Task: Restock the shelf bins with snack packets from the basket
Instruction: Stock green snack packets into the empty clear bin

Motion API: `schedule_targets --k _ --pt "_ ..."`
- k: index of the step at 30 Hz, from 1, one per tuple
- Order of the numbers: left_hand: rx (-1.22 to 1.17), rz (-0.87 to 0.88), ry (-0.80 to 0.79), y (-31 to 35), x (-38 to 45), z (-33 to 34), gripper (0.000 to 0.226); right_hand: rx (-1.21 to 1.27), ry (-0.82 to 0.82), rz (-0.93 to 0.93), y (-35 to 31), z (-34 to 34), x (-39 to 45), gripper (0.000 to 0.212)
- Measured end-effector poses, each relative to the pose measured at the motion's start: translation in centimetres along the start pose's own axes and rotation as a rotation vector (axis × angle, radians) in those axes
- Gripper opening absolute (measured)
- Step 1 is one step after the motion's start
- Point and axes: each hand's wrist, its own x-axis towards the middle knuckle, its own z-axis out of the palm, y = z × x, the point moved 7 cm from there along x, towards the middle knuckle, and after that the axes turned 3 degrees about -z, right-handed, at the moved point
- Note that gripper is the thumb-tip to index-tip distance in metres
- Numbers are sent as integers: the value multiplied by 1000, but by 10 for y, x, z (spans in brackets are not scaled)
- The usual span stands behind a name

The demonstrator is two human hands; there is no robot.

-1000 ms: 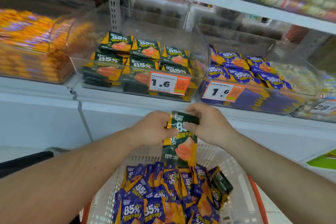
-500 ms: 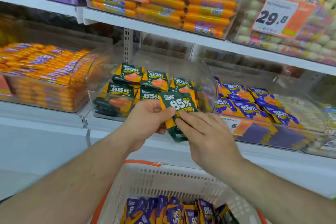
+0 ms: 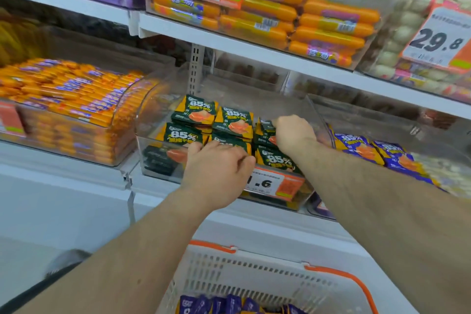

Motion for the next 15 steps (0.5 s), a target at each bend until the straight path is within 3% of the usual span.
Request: schedule_targets --k 5,15 --pt "38 15 4 -1 0 2 37 -10 -276 -80 -8 42 19 33" --pt "17 24 11 3 3 0 39 130 -412 -29 -11 45 15 35"
